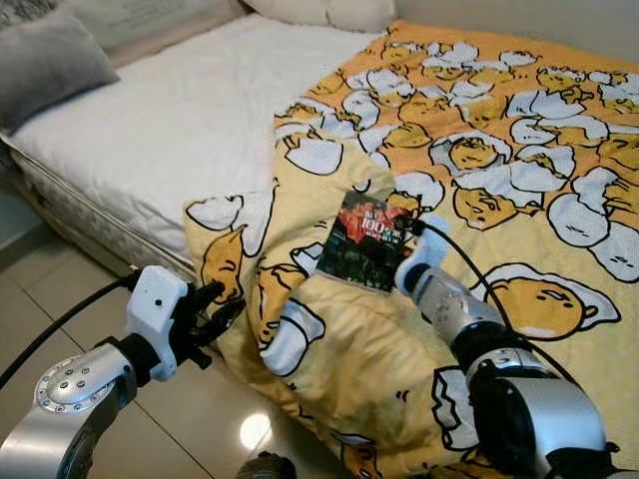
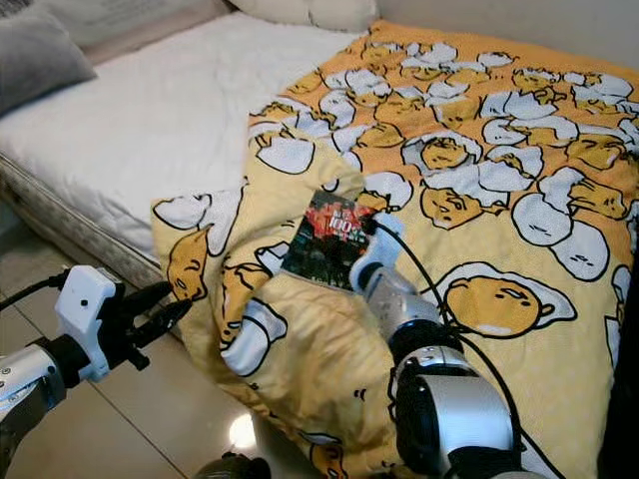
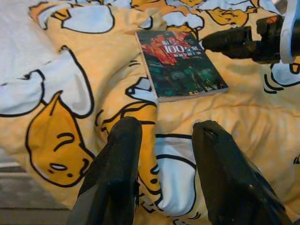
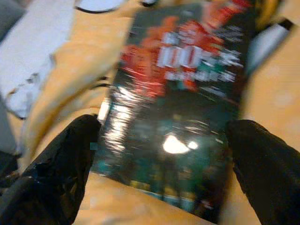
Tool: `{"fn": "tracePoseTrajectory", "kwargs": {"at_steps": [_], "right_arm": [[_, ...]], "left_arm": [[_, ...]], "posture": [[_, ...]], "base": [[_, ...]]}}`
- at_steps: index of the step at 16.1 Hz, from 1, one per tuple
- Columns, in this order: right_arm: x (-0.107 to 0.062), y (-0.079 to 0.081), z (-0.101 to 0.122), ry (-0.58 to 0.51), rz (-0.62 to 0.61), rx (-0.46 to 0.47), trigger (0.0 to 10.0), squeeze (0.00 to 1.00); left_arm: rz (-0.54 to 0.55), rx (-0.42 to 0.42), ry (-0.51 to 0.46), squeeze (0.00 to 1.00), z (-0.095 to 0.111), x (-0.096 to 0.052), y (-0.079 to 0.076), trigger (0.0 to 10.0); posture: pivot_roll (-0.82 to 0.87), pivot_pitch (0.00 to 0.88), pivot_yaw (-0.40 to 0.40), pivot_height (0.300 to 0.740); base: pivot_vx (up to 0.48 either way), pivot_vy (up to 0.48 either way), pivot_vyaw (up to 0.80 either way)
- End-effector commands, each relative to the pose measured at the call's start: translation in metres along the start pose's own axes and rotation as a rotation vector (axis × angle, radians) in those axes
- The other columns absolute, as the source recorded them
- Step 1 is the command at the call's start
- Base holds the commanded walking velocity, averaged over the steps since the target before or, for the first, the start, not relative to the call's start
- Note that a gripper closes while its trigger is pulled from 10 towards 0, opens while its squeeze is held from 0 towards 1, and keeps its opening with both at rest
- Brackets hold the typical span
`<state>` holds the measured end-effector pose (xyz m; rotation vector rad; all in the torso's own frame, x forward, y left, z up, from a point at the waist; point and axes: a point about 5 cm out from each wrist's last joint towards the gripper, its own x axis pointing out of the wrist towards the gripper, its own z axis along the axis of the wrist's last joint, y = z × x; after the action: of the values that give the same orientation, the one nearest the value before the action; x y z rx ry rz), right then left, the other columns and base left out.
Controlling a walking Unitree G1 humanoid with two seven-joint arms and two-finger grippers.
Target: Clean up the room
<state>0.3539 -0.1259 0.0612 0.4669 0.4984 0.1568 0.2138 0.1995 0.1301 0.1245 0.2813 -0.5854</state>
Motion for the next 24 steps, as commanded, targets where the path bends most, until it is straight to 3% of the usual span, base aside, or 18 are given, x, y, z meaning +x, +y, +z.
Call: {"fn": "tracePoseTrajectory", "kwargs": {"at_steps": [1, 3, 4, 5, 6, 7, 24], "right_arm": [[0.001, 0.003, 0.006, -0.019, -0.012, 0.000, 10.0, 1.00], [0.001, -0.002, 0.006, -0.006, -0.042, 0.004, 10.0, 0.96], [0.001, -0.003, 0.005, 0.003, -0.045, 0.018, 10.0, 0.84], [0.001, -0.002, 0.003, 0.027, -0.026, 0.050, 10.0, 0.16], [0.001, -0.002, 0.002, 0.032, -0.016, 0.058, 10.0, 0.16], [0.001, -0.001, 0.001, 0.040, 0.003, 0.069, 10.0, 0.00], [-0.001, -0.003, -0.016, 0.107, 0.043, 0.193, 10.0, 0.00]], "left_arm": [[-0.007, 0.014, -0.007, 0.00, 0.006, -0.004, 0.001, 10.0], [-0.051, 0.016, -0.016, 0.00, 0.011, -0.002, -0.005, 10.0], [-0.070, 0.015, -0.016, 0.00, 0.013, -0.001, -0.007, 10.0], [-0.110, 0.017, -0.011, 0.00, 0.014, 0.000, -0.012, 10.0], [-0.117, 0.018, -0.009, 0.00, 0.014, 0.000, -0.013, 10.0], [-0.123, 0.020, -0.003, 0.00, 0.014, -0.001, -0.014, 10.0], [-0.124, 0.010, 0.038, 0.00, 0.011, -0.013, -0.023, 10.0]], "posture": [[0.09, 0.114, 0.062, 0.740], [0.10, 0.137, 0.059, 0.740], [0.10, 0.147, 0.059, 0.740], [0.11, 0.162, 0.063, 0.740], [0.11, 0.164, 0.063, 0.740], [0.11, 0.172, 0.066, 0.740], [0.15, 0.206, 0.051, 0.740]], "base": [[0.000, 0.000, 0.00], [0.000, 0.000, 0.00], [0.000, 0.000, 0.00], [0.000, 0.000, 0.00], [0.000, 0.000, 0.00], [0.000, 0.000, 0.00], [0.000, 0.000, 0.00]]}}
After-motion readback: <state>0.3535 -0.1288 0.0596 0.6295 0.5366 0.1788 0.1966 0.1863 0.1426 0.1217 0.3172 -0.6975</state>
